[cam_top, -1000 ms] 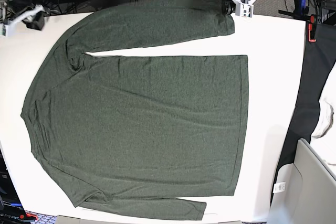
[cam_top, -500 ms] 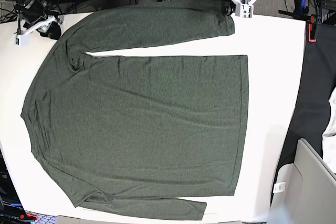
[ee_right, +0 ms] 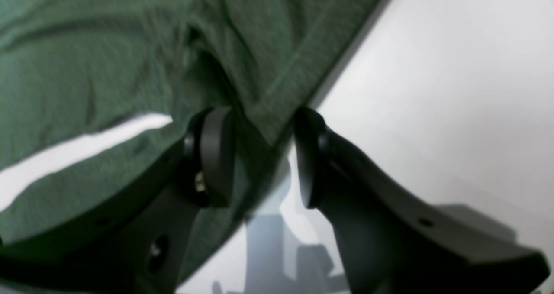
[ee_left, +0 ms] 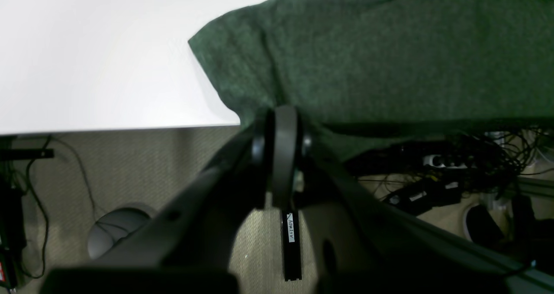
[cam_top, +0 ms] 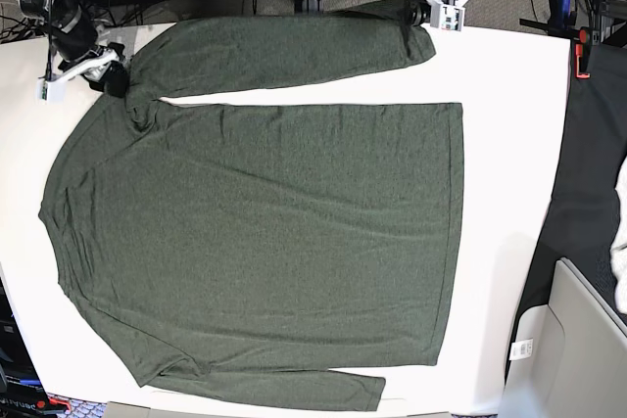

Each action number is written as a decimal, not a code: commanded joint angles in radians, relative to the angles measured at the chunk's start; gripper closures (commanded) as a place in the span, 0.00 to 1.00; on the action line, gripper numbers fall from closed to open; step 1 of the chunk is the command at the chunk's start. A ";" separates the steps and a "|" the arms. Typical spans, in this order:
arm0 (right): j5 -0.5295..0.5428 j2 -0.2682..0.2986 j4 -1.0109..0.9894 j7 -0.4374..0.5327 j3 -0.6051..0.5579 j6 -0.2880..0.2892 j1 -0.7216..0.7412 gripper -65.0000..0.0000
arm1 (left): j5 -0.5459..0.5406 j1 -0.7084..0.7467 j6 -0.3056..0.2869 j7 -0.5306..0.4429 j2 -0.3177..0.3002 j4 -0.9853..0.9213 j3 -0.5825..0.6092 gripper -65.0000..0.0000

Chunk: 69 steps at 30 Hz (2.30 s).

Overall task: Fold the T-shirt properly
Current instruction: 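Lift the grasped shoulder edges with both grippers and pull them apart, then drag the shirt edge with both grippers to straighten the body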

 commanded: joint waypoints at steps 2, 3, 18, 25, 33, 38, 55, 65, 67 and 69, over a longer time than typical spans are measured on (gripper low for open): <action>-0.032 -0.011 -0.001 -0.042 -0.003 -0.006 -0.002 0.62 | 0.000 0.014 -0.003 -0.019 -0.001 0.017 0.003 1.00; -0.032 -0.016 -0.001 -0.042 -0.003 -0.009 -0.001 0.63 | 0.000 0.014 -0.003 -0.019 -0.001 0.017 0.003 1.00; 0.019 -0.033 0.096 -0.131 0.006 -0.066 -0.033 0.99 | 0.000 0.014 -0.003 -0.023 -0.001 0.017 0.001 1.00; 0.110 -0.028 0.228 -0.131 0.090 -0.063 -0.099 0.99 | 0.000 0.014 -0.003 -0.028 -0.001 0.020 -0.002 1.00; 0.214 0.029 0.228 -0.133 0.232 0.001 -0.163 0.99 | 0.001 0.016 -0.003 -0.034 -0.004 0.023 -0.003 1.00; 0.277 0.055 0.228 -0.133 0.258 0.001 -0.202 0.99 | 0.001 0.067 -0.002 -0.184 -0.058 0.023 0.000 1.00; 0.278 0.047 0.225 -0.131 0.265 0.003 -0.068 0.99 | 0.001 -0.044 0.001 -0.235 -0.072 0.023 -0.005 1.00; 0.136 0.029 0.196 -0.128 0.235 0.003 0.114 0.99 | 0.004 -0.237 0.001 -0.200 -0.072 0.021 -0.005 1.00; 0.102 0.026 0.169 -0.128 0.210 0.003 0.148 0.99 | 0.004 -0.283 0.001 -0.167 -0.072 0.021 -0.005 1.00; 0.079 0.024 0.139 -0.127 0.186 0.003 0.182 0.99 | 0.004 -0.326 0.001 -0.134 -0.072 0.020 -0.005 1.00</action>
